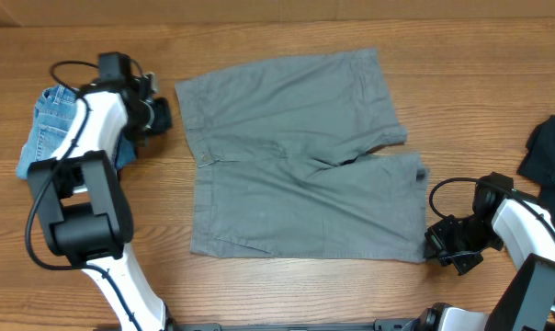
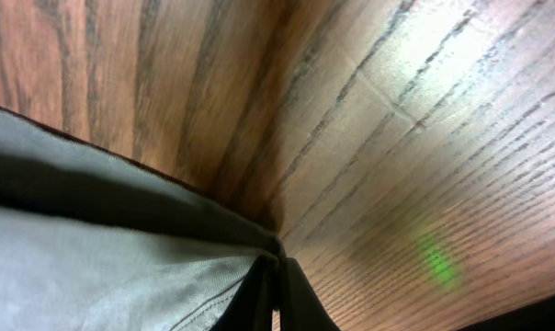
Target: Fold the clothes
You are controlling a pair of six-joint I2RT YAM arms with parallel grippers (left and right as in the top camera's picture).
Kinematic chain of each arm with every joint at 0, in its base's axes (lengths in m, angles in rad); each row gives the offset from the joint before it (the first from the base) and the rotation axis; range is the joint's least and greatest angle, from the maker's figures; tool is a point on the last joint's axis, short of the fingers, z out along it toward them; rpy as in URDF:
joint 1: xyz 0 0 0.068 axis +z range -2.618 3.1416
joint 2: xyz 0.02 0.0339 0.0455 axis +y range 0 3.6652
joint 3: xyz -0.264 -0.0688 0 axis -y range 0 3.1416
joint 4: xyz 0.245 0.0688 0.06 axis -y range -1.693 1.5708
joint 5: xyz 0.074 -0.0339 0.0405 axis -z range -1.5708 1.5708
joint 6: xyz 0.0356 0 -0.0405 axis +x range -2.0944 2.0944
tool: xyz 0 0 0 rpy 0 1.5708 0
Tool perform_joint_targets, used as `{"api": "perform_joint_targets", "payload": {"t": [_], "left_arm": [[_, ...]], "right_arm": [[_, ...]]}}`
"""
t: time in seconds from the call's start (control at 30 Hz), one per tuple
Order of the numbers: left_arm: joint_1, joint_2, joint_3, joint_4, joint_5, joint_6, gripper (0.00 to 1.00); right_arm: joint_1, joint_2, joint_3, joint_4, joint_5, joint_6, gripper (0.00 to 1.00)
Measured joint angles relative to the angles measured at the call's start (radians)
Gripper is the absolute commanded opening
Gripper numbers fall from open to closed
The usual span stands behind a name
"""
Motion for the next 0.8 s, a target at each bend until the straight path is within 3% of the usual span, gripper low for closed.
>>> {"api": "perform_joint_targets", "payload": {"t": [0.2, 0.4, 0.57, 0.8], "left_arm": [[0.034, 0.000, 0.090, -0.058, -0.002, -0.004, 0.05], [0.014, 0.000, 0.148, -0.218, 0.132, 0.053, 0.23], [-0.030, 0.000, 0.153, -0.386, 0.208, 0.111, 0.21], [-0.098, 0.000, 0.154, -0.508, 0.238, 0.170, 0.20]], "right_arm": [[0.000, 0.000, 0.000, -0.016, 0.003, 0.014, 0.04], [0.000, -0.008, 0.002, 0.012, -0.052, -0.019, 0.09], [0.000, -0.078, 0.076, -0.008, -0.079, -0.036, 0.20], [0.001, -0.161, 0.233, 0.053, -0.101, -0.052, 0.21]]}}
